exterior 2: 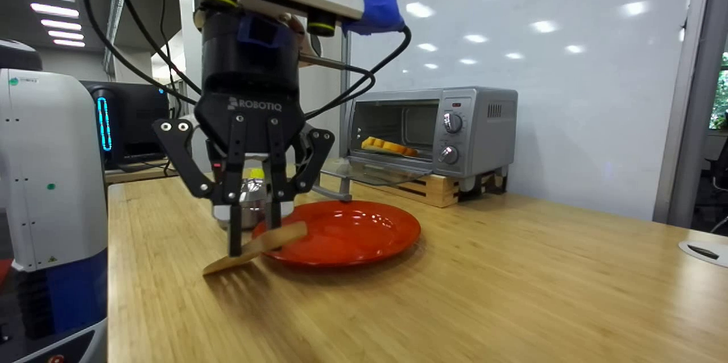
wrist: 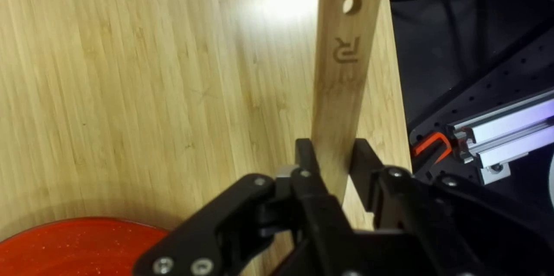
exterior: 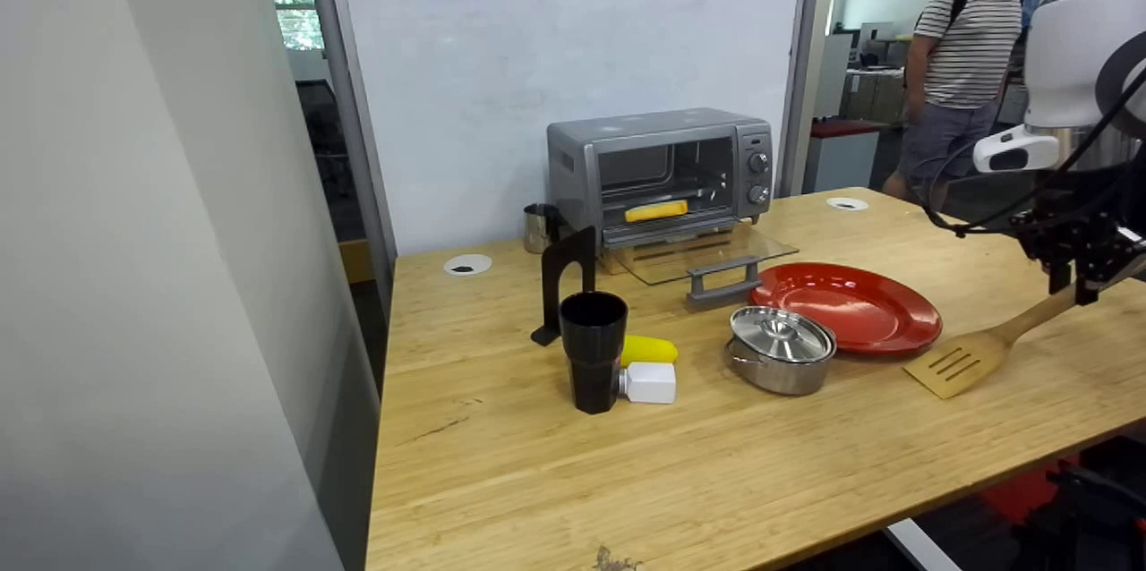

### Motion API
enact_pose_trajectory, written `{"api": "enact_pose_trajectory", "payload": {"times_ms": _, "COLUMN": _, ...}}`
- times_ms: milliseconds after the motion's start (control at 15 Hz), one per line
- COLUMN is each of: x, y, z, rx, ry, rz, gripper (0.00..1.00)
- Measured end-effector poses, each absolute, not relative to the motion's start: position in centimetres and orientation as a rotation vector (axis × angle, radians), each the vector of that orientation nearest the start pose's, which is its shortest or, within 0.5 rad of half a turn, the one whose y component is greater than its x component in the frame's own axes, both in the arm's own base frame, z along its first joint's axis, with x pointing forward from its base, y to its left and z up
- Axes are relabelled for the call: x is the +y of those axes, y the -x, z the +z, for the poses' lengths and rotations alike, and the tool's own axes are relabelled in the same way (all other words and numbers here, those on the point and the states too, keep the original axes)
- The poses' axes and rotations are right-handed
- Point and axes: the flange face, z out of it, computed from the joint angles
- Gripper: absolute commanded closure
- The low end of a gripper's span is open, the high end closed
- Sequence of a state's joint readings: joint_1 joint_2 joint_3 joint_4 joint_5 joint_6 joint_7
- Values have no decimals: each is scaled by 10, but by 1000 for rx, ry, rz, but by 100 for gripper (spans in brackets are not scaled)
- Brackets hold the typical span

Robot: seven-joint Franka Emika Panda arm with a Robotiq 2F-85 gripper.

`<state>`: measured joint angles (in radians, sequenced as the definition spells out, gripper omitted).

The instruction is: Open the oven door, pick up the slice of bread from the red plate using the wooden spatula and put it in the oven, close the oven door

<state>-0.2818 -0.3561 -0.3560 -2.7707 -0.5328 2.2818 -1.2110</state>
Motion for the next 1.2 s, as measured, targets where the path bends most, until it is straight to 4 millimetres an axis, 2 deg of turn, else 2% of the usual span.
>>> {"api": "enact_pose_trajectory", "payload": {"times_ms": 800, "x": -225, "y": -297, "z": 243, "rx": -1323, "ry": 2910, "rz": 369, "gripper": 94}}
{"api": "enact_pose_trajectory", "payload": {"times_ms": 1200, "x": -221, "y": -297, "z": 235, "rx": -1322, "ry": 2866, "rz": 346, "gripper": 94}}
